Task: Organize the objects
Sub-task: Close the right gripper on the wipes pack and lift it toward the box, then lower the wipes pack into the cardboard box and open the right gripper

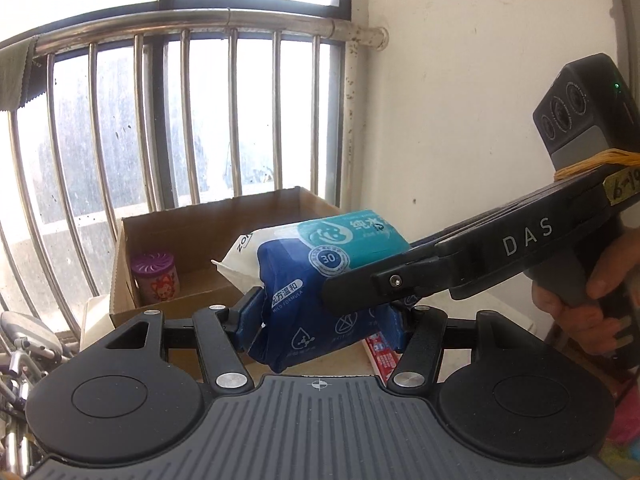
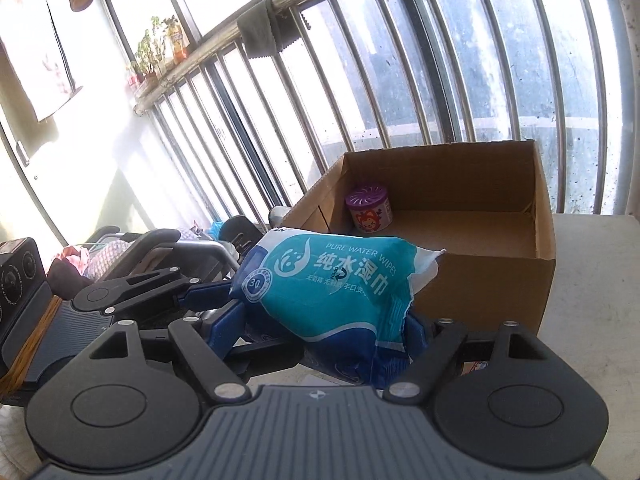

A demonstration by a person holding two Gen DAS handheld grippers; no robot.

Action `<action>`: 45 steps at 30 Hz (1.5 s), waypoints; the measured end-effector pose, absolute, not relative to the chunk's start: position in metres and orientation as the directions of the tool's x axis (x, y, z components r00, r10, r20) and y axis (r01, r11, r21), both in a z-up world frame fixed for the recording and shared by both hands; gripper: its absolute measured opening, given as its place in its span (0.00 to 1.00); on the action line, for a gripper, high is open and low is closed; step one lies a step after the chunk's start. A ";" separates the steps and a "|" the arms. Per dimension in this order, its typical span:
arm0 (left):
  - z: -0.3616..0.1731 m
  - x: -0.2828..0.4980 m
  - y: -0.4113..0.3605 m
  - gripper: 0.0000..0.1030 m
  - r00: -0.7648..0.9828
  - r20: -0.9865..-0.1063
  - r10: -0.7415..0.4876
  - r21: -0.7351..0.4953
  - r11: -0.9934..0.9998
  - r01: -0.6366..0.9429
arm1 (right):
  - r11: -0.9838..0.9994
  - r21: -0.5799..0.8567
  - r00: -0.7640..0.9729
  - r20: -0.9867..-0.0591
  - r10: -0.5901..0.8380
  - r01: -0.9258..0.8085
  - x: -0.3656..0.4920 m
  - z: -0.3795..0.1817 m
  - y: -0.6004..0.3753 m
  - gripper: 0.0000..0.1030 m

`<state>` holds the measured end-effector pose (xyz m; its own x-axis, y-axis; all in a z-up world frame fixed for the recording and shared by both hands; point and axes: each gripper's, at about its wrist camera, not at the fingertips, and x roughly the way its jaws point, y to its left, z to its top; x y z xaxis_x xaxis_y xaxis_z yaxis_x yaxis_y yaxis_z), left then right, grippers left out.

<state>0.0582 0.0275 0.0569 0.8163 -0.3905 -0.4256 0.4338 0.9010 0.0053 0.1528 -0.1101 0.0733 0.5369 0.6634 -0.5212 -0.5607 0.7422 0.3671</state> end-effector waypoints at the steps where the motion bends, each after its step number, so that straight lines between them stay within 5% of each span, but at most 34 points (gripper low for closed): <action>1: 0.060 0.063 0.025 0.57 0.824 -0.420 -0.380 0.024 0.903 0.429 | 0.748 0.353 0.551 -0.515 0.656 -0.562 0.155 0.079 -0.108 0.81; 25: 0.009 0.335 0.047 0.56 0.582 -0.782 -0.223 -0.019 0.942 0.336 | 0.843 0.385 0.477 -0.699 0.532 -0.376 0.416 0.023 -0.035 0.79; 29: -0.002 0.345 0.049 0.54 0.572 -0.810 -0.129 0.066 0.949 0.307 | 0.830 0.453 0.421 -0.717 0.556 -0.326 0.436 -0.007 -0.036 0.73; 34: -0.003 0.321 0.022 0.55 0.689 -0.724 0.031 0.392 0.840 0.375 | 0.752 0.638 0.367 -0.668 0.648 -0.167 0.455 -0.029 -0.052 0.71; 38: -0.013 0.312 0.012 0.47 0.700 -0.712 0.053 0.485 0.758 0.436 | 0.784 0.595 0.391 -0.688 0.611 -0.178 0.454 -0.041 -0.047 0.71; 45: -0.009 0.312 0.025 0.37 0.651 -0.758 0.035 0.415 0.795 0.441 | 0.787 0.577 0.399 -0.684 0.611 -0.217 0.447 -0.045 -0.040 0.71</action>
